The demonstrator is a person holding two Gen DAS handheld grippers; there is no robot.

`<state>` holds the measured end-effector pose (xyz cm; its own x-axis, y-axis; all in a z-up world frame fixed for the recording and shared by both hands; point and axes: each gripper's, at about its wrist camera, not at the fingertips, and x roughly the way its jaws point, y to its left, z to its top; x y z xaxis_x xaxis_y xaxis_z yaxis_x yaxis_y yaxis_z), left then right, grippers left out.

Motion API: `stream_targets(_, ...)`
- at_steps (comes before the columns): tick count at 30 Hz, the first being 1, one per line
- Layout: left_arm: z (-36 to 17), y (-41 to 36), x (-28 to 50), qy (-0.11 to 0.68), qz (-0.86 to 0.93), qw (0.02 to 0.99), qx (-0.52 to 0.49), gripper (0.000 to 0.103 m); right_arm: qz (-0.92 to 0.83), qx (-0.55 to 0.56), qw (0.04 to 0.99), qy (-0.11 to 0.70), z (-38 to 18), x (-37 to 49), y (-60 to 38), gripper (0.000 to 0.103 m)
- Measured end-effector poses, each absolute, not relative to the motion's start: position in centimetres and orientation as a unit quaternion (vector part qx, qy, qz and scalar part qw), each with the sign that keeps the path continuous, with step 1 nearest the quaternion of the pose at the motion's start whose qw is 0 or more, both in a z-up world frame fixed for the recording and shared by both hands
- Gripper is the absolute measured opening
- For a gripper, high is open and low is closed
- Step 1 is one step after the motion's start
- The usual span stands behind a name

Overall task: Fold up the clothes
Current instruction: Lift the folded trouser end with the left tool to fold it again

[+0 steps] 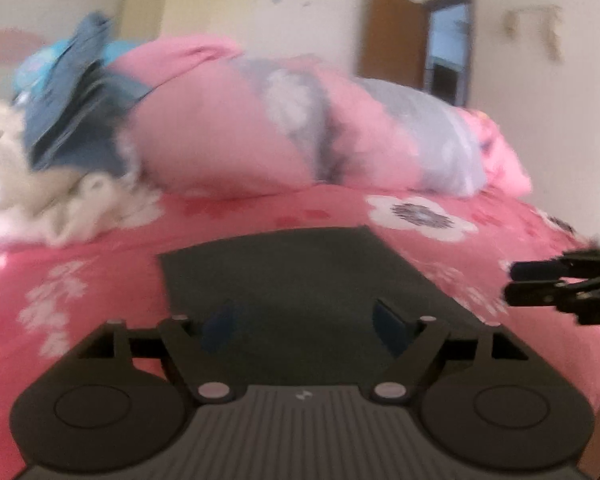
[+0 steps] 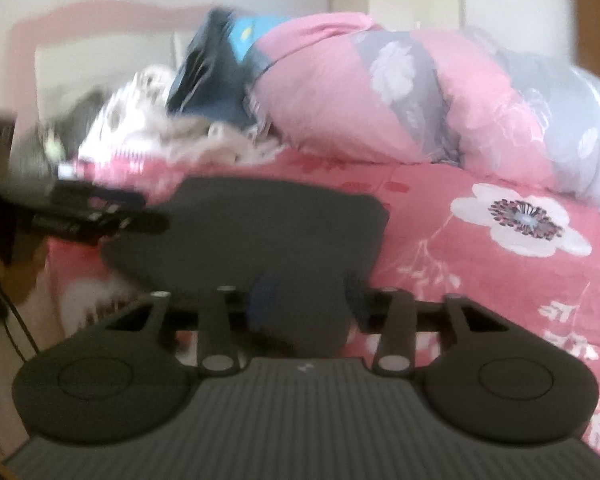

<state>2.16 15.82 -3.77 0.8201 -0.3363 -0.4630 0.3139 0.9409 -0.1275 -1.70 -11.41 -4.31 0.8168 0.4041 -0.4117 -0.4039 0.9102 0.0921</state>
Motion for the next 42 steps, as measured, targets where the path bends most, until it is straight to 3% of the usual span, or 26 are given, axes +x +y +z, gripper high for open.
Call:
stream_targets(5, -4.1, 19.9, 5.5, 0.322, -0.147, 0.926, -0.128, 0.083, 0.238, 0.152, 0.917, 0.282, -4.7, 2.9, -14.2, 0.067)
stream_targets(9, -4.7, 21.2, 7.3, 0.358, -0.137, 0.91, -0.156, 0.084, 0.232, 0.246, 0.874, 0.347, -6.7, 6.1, -15.7, 0.071)
stream_targets(18, -6.0, 19.7, 9.3, 0.408, -0.125, 0.897, -0.116, 0.084, 0.209, 0.402, 0.782, 0.429, -11.0, 10.7, -17.9, 0.074)
stream_targets(33, -6.1, 18.3, 9.3, 0.416, -0.124, 0.898, -0.068, 0.086, 0.237, 0.39, 0.767, 0.451, -10.9, 15.9, -14.6, 0.092)
stream_targets(42, -6.1, 17.9, 9.2, 0.419, -0.126, 0.897, -0.055, 0.087, 0.25, 0.385, 0.766, 0.449, -11.0, 16.5, -14.2, 0.093)
